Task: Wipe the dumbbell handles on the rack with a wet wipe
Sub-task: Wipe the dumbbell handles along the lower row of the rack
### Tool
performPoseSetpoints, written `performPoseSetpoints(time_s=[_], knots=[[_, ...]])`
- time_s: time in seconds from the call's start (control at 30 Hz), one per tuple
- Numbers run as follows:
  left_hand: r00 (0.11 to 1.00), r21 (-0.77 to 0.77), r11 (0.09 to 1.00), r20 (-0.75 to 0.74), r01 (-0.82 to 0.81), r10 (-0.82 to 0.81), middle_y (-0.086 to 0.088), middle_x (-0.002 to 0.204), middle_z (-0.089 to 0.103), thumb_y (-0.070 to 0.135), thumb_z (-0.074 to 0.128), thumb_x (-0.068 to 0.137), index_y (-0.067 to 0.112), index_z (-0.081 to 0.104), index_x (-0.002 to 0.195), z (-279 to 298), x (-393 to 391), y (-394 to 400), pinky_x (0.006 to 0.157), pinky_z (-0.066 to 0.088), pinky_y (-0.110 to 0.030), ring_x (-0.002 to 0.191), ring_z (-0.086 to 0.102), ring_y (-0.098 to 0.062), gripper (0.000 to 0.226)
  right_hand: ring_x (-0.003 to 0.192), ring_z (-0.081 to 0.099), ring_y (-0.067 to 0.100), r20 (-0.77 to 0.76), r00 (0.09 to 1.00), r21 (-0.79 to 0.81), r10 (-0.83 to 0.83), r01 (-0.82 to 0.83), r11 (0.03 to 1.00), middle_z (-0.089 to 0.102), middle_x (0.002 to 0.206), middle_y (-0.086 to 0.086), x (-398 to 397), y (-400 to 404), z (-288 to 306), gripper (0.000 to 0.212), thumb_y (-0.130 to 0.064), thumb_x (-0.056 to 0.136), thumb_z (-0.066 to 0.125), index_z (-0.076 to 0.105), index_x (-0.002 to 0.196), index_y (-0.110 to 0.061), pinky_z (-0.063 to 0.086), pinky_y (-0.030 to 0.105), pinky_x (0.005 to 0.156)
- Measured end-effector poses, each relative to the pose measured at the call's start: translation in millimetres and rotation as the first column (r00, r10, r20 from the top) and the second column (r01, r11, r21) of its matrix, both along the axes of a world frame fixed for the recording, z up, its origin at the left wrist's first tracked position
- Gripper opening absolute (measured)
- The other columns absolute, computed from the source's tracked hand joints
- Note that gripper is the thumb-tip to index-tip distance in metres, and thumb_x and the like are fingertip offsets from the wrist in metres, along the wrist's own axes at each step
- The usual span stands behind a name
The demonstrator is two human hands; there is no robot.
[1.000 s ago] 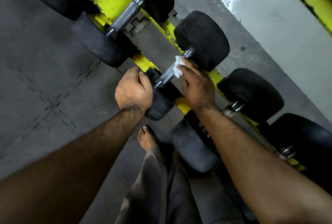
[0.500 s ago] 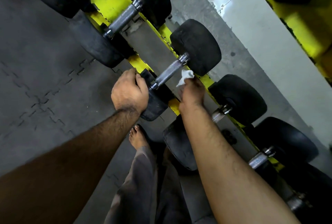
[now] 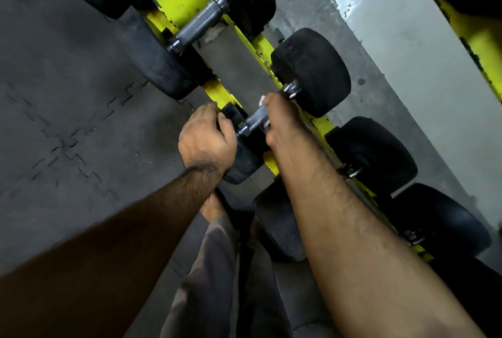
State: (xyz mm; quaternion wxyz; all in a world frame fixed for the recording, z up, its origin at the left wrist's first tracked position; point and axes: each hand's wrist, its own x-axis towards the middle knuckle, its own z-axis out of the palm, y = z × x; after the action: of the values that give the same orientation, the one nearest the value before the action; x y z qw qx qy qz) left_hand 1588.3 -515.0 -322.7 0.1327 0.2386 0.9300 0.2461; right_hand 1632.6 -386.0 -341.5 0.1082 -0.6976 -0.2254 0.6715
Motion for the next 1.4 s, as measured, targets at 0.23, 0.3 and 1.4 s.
performPoseSetpoints(time_s=[0.23,0.3,1.4], knots=[[0.999,0.012,1.000,-0.032,0.012,-0.011,-0.007,0.101,0.069,0.024,0.047,0.090,0.007,0.067,0.106,-1,0,-1,0.077,0.048,-0.034,0.092,0.063,-0.027,0.031,0.070,0.054,0.016,-0.123,0.992,0.033,0.018,-0.014,0.999,0.056,0.080,0.002,7,-2,3,0.006,-0.016,0.076,0.062,0.060,0.080,-0.012,0.043,0.025,0.059],[0.999,0.005,1.000,-0.040,0.012,-0.012,-0.007,0.103,0.070,0.023,0.048,0.090,0.008,0.067,0.108,-1,0,-1,0.078,0.048,-0.034,0.094,0.063,-0.026,0.031,0.061,0.053,0.017,-0.178,0.965,-0.048,0.193,-0.204,0.978,0.055,0.069,0.002,17,-22,3,0.011,-0.018,0.064,0.066,0.062,0.073,-0.014,0.040,0.025,0.052],[1.000,-0.034,0.999,-0.017,0.008,-0.009,-0.006,0.106,0.069,0.027,0.044,0.090,0.008,0.067,0.110,0,1,-1,0.080,0.048,-0.034,0.097,0.063,-0.026,0.036,0.066,0.064,0.021,-0.448,0.894,-0.179,0.003,-0.093,0.980,0.063,0.074,0.010,24,-18,-24,0.013,-0.021,0.088,0.063,0.059,0.079,-0.012,0.054,0.031,0.067]])
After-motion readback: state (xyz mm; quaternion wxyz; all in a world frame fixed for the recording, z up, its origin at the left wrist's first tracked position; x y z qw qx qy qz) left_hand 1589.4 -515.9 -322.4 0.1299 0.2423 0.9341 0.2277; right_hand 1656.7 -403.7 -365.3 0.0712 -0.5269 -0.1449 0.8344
